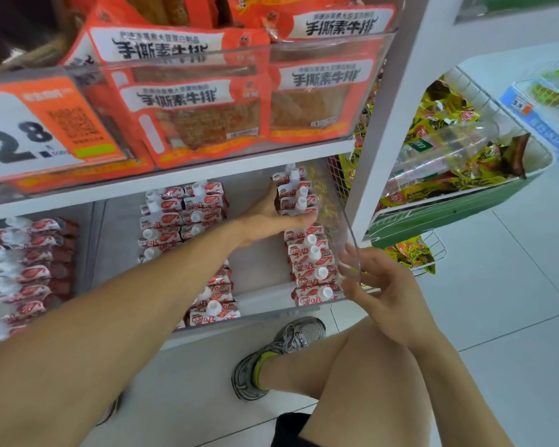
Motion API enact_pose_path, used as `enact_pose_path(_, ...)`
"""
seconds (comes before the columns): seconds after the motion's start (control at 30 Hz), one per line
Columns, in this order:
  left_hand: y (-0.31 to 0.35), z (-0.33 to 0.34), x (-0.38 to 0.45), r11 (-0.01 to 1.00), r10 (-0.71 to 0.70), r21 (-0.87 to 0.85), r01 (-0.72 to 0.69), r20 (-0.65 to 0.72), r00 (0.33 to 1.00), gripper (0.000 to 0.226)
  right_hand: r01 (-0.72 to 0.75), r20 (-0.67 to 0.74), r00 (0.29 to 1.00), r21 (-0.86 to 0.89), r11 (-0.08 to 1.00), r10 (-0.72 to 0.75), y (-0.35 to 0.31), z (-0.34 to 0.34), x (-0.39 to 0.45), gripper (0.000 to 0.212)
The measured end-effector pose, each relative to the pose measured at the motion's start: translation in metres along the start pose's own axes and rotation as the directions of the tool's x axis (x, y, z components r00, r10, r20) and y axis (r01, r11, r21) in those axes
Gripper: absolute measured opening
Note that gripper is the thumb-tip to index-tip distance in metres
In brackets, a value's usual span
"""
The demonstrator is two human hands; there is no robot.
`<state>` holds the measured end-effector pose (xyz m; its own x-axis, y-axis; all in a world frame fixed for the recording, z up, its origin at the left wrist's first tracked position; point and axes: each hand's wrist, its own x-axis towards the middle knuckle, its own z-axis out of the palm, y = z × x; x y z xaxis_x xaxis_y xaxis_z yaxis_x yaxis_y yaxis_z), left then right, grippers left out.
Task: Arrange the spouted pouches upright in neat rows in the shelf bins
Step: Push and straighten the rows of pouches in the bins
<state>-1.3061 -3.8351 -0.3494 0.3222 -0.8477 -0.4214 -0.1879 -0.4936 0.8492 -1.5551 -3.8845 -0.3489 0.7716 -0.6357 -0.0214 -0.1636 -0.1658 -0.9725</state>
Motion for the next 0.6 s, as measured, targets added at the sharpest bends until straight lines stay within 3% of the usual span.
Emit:
enact_pose_path(0.1,0.021,-0.013,-0.033,0.993,-0.005,0.115,0.006,-0.004,1.0,0.08,-0.018,-0.002,1.0,-0.029,0.999,0.018,-0.003,0.001,-0.004,0.043)
enact_pose_path(0.17,0.014,-0.026,-0.067,0.917,0.033,0.4,-0.005,-0.064,0.997,0.08,-0.045,-0.012,0.999,-0.13,0.99,0.044,-0.008,0.003,-0.007,0.046)
enact_pose_path(0.2,0.005,-0.034,-0.089,0.852,0.083,0.522,-0.035,-0.07,0.994,0.08,-0.036,-0.086,0.996,-0.221,0.975,0.018,-0.012,0.004,-0.009,0.046)
enact_pose_path(0.27,-0.015,-0.052,-0.134,0.745,0.131,0.664,-0.064,-0.051,0.99,0.08,0.059,-0.292,0.937,-0.41,0.91,-0.192,-0.029,0.012,-0.014,0.044)
enact_pose_path(0.33,-0.033,-0.07,-0.164,0.665,0.109,0.743,-0.068,-0.006,0.994,0.091,0.219,-0.334,0.855,-0.461,0.86,-0.397,-0.052,0.03,-0.013,0.03)
enact_pose_path(0.4,-0.049,-0.079,-0.174,0.606,0.056,0.792,-0.069,0.044,0.997,0.094,0.326,-0.116,0.916,-0.345,0.88,-0.385,-0.067,0.053,0.002,0.028)
enact_pose_path(0.43,-0.056,-0.08,-0.174,0.597,0.028,0.8,-0.059,0.053,0.998,0.094,0.299,0.078,0.954,-0.29,0.909,-0.289,-0.069,0.067,0.014,0.034)
enact_pose_path(0.47,-0.061,-0.08,-0.173,0.6,0.019,0.799,-0.052,0.051,0.999,0.094,0.258,0.291,0.942,-0.301,0.918,-0.169,-0.067,0.081,0.028,0.043)
enact_pose_path(0.53,-0.068,-0.079,-0.167,0.639,0.027,0.768,-0.045,0.037,0.999,0.096,0.27,0.564,0.826,-0.407,0.872,0.007,-0.057,0.107,0.053,0.06)
enact_pose_path(0.6,-0.07,-0.081,-0.164,0.696,0.032,0.717,-0.041,0.027,0.999,0.094,0.323,0.655,0.755,-0.43,0.843,0.044,-0.049,0.126,0.07,0.068)
